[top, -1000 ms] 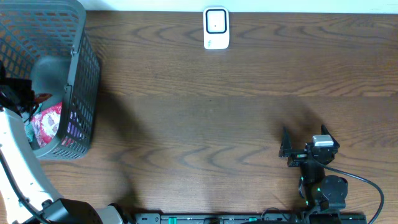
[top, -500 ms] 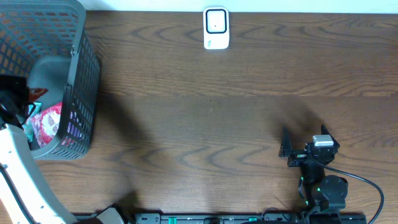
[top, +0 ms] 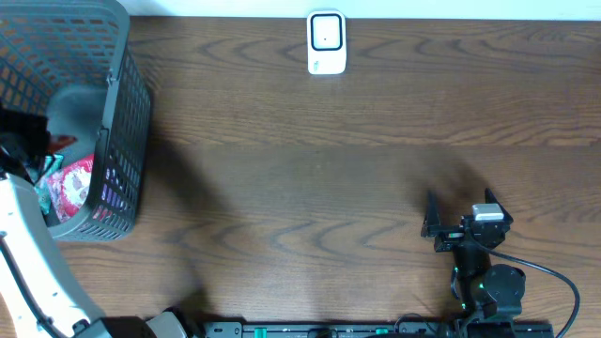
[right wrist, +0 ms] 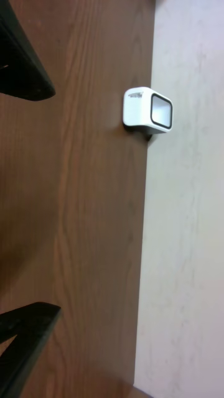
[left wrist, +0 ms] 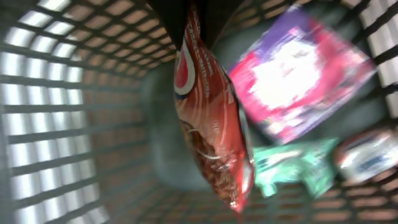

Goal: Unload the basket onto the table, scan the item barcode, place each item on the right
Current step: 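Grasp the red Top chocolate bar with the left gripper and lift, then carry the bar toward the scanner and release it on the table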

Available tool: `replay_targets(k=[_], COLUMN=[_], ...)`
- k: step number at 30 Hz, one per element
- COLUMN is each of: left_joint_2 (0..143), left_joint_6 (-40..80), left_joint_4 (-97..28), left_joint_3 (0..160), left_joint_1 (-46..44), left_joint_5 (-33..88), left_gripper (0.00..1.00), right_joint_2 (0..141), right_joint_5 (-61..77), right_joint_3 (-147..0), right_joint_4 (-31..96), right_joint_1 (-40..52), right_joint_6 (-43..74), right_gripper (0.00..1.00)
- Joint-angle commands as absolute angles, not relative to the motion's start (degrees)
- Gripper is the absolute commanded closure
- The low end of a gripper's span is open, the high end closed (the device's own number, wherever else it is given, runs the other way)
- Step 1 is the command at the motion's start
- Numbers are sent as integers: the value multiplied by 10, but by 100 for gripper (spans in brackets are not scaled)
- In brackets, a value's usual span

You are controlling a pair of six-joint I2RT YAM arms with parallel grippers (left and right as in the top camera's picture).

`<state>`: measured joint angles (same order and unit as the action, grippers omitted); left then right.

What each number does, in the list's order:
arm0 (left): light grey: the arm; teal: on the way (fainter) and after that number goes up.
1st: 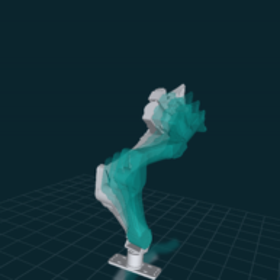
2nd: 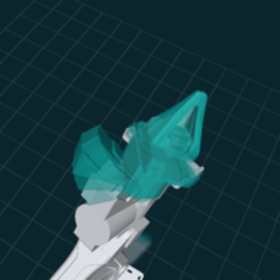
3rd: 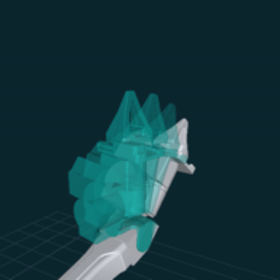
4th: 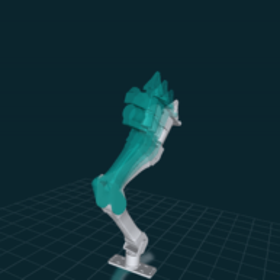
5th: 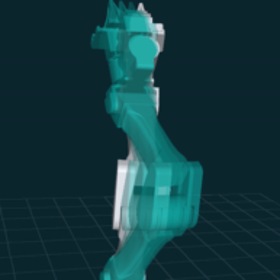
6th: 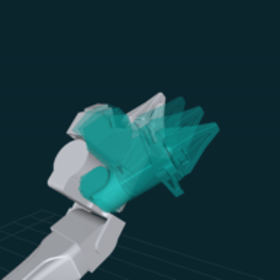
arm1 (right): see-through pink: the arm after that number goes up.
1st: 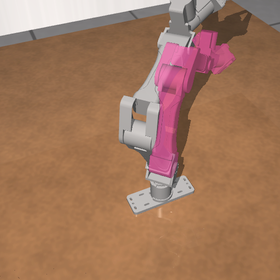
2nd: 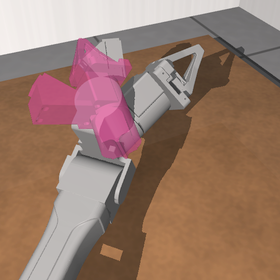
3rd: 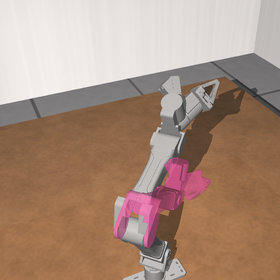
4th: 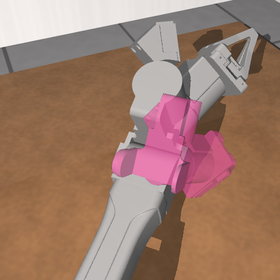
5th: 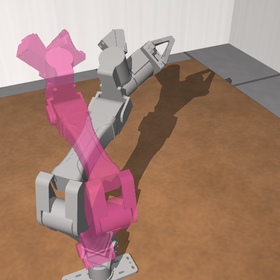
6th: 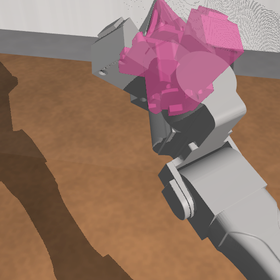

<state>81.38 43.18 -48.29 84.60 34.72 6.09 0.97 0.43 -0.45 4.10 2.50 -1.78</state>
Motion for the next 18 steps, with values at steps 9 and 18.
replay_targets(k=[9, 18], left_joint_2=[713, 650], left_joint_6=[423, 422], left_joint_4=[-404, -320], left_joint_3=[850, 850], left_joint_1=[346, 301], left_joint_5=[91, 137], left_gripper=[93, 93], right_joint_2=[7, 7], right_joint_5=[4, 4], right_joint_3=[-3, -3], right_joint_4=[43, 43], right_joint_1=[28, 28], right_joint_6=[-20, -20], right_gripper=[1, 1])
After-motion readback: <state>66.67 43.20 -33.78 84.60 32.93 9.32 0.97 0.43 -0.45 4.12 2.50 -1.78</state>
